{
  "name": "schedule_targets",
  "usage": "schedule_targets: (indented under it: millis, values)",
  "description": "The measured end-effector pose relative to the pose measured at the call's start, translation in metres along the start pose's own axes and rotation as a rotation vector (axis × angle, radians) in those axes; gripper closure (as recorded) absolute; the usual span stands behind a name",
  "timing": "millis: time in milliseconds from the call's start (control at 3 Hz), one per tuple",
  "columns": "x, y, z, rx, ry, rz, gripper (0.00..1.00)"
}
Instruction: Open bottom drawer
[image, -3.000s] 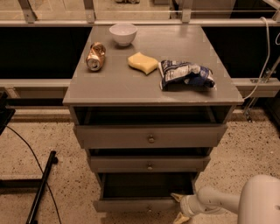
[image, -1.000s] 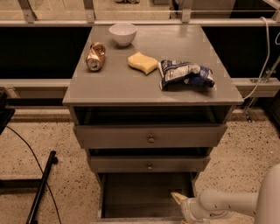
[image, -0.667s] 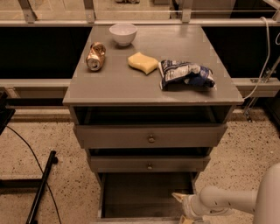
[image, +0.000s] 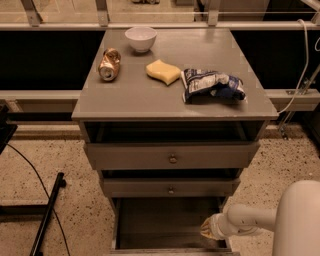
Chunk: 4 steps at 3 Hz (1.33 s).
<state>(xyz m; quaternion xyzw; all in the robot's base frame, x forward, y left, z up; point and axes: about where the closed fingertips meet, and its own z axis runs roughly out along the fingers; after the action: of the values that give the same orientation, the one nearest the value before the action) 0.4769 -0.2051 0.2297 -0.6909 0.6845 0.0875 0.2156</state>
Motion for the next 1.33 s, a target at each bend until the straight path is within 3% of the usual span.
schedule_targets:
  millis: [333,667,1000,1333]
  values:
    - [0.022,-0.005,0.022,-0.022,0.002,0.034,0.91]
    - [0.047,0.001,0.051,-0.06,-0.006,0.057,1.0]
    - [0.057,0.018,0.076,-0.13,-0.014,0.058,1.0]
    - [0.051,0.047,0.09,-0.24,-0.036,0.042,1.0]
